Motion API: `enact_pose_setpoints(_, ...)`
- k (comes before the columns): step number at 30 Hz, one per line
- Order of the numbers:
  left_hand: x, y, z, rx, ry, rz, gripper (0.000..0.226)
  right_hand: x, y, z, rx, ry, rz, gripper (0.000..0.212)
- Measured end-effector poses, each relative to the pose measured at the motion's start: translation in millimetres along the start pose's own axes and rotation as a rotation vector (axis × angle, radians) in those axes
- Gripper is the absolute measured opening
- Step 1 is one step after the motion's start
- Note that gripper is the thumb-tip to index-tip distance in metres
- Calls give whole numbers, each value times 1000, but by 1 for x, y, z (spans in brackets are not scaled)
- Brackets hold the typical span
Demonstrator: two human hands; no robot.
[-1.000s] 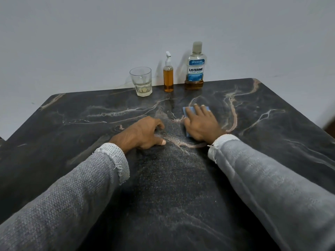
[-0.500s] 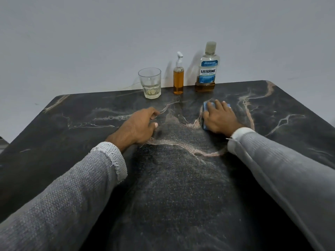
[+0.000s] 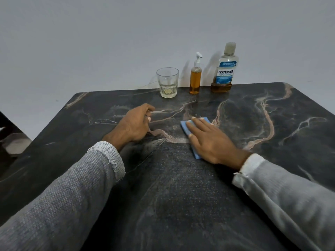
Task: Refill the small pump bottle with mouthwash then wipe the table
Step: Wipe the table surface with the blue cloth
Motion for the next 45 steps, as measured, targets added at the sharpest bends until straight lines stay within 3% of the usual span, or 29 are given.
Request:
enact_pose_setpoints(7,13,0,-24,32,39,18,38,9,-26,89,-315,11,-10,53)
enact_pose_setpoints(11,19,1,-30,23,61,40,39,1,-76,80,-365,-25,-28,55)
enact_pose_setpoints(21,40,12,-45,38,65,98,39,-23,-146,-82,-37,-33,-56,51)
enact_pose_setpoints(31,39,47,-33,56,69,67,38,-11,-50,-186,237,55,49,53)
enact_pose_setpoints(37,24,71,-6,22,54,37,39,-5,23,-151,160,-8,35,56)
enact_pose_setpoints(45,2,90,14,-14,6,-31,41,10,80,-28,-172,-31,25,56)
Point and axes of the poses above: each hand's wrist, its own y-axis away from the middle knuckle, its own x-axis out of the back of the hand, z = x × y, the point moved 10 cm from there along -y, towards the middle knuckle, and after that the axes turned 15 degrees about x, right-handed, at the moved point
